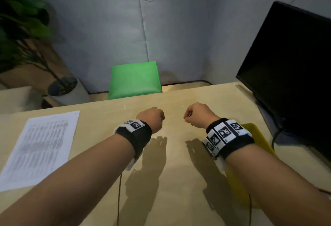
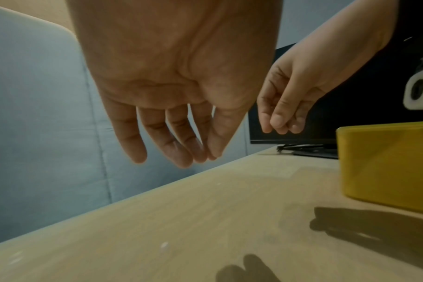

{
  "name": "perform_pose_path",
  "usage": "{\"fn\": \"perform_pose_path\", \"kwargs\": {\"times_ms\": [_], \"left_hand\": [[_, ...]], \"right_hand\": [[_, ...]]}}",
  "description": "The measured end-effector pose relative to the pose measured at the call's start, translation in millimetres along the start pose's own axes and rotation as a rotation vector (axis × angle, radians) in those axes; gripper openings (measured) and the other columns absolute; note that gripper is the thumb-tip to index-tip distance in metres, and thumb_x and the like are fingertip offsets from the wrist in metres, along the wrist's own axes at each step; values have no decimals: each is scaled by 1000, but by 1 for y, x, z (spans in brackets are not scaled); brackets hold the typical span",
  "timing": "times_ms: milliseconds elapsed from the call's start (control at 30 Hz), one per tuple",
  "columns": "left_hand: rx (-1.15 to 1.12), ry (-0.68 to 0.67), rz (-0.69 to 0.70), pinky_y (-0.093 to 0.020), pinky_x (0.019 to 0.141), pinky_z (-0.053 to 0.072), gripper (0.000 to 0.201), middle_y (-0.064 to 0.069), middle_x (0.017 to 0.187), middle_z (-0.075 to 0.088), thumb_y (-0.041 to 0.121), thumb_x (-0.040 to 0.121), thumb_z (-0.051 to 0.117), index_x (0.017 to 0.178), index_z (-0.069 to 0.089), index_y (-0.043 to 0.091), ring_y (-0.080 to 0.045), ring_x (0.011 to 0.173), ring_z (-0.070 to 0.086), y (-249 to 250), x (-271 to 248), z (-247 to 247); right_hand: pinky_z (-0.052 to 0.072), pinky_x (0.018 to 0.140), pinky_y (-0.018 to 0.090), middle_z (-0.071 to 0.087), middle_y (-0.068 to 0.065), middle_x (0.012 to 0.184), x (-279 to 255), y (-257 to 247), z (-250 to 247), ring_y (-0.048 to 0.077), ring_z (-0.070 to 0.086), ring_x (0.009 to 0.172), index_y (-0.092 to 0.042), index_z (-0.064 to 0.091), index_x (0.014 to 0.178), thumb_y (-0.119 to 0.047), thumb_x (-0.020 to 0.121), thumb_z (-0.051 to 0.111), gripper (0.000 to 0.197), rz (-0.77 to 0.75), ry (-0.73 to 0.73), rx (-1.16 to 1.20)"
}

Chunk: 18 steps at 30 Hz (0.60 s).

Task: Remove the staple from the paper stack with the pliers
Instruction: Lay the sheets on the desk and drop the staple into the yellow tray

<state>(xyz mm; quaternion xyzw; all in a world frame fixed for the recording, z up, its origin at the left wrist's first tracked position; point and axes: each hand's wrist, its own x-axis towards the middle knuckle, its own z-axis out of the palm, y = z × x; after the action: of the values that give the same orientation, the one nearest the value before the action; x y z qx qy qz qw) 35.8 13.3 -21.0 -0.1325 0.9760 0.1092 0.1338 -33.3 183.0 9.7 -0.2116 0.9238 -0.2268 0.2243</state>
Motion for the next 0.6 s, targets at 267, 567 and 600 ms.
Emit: {"fn": "perform_pose_path", "kwargs": {"times_ms": [267,567,600], "left_hand": [[-44,-101,-132,-34,88,46,38,-3,138,50,18,94,44,129,55,26,-26,117,56,-66,9,22],[-36,-114,-61,-33,83,48,37,-3,127,52,33,96,40,129,58,29,-26,109,57,-64,32,43],[-25,-113,-51,-32,78,48,36,-4,124,53,35,97,40,126,60,29,-27,105,59,-64,34,46]], "right_hand": [[49,87,31,64,9,119,53,-9,47,26,61,105,-11,72,95,-5,89,53,20,72,-21,-30],[45,79,27,67,13,111,97,16,65,28,62,100,-16,66,109,-11,90,56,22,198,76,14],[46,82,29,66,14,115,99,18,65,29,61,104,-15,64,116,-12,92,54,26,194,76,9]]}}
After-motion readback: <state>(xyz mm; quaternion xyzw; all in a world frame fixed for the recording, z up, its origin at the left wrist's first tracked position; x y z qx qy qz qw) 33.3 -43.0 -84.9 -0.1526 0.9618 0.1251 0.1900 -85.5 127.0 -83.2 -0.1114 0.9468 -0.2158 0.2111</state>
